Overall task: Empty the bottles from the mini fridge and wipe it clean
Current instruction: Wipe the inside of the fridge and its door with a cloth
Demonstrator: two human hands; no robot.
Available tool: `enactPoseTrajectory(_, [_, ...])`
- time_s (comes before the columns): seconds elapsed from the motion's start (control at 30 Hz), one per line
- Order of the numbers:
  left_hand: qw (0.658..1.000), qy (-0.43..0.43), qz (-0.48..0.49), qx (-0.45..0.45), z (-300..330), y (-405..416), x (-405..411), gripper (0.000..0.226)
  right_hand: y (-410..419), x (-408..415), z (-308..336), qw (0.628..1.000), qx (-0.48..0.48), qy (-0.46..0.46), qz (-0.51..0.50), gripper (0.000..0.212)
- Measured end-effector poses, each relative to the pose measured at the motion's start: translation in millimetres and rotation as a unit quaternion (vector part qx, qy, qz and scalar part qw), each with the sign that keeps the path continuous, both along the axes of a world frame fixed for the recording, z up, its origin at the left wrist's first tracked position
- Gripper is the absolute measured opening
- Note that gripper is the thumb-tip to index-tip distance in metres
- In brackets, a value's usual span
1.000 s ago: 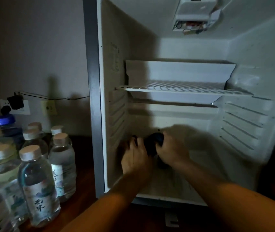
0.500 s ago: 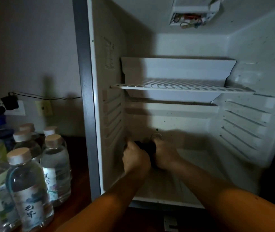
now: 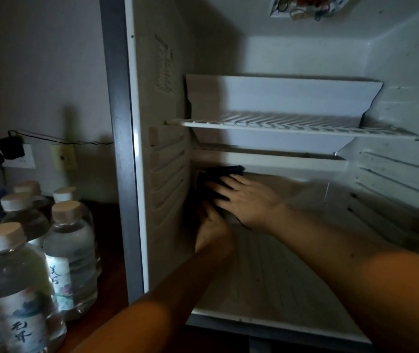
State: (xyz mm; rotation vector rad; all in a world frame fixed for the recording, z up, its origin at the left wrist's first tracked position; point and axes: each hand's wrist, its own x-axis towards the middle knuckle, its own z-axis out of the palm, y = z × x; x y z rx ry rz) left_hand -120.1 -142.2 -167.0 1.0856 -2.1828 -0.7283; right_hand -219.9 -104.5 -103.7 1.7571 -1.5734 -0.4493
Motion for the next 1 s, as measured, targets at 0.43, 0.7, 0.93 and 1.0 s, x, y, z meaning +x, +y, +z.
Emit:
enactPoseTrajectory(0.43, [0.990, 0.003, -0.139, 0.033, 5.7, 31.9, -14.9, 0.085, 62.1, -12.6, 9.0, 0.992, 0.032, 0.023, -0.120, 0.075])
enactPoseTrajectory(0.7, [0.995, -0.064, -0.041, -0.059, 3.4, 5.3, -24.9, 0.077, 35.2, 5.1, 8.2, 0.995, 0.030, 0.000, -0.093, 0.069])
enactPoseTrajectory(0.93, [0.995, -0.048, -0.054, -0.066, -15.2, -6.8, -11.9, 0.073, 25.6, 2.7, 4.4, 0.996, 0.037, 0.011, -0.078, 0.067])
enactPoseTrajectory(1.0, [0.997, -0.010, -0.075, -0.034, -10.1, 10.9, -17.0, 0.077, 44.5, -5.8, 11.0, 0.992, 0.059, 0.025, -0.104, 0.067])
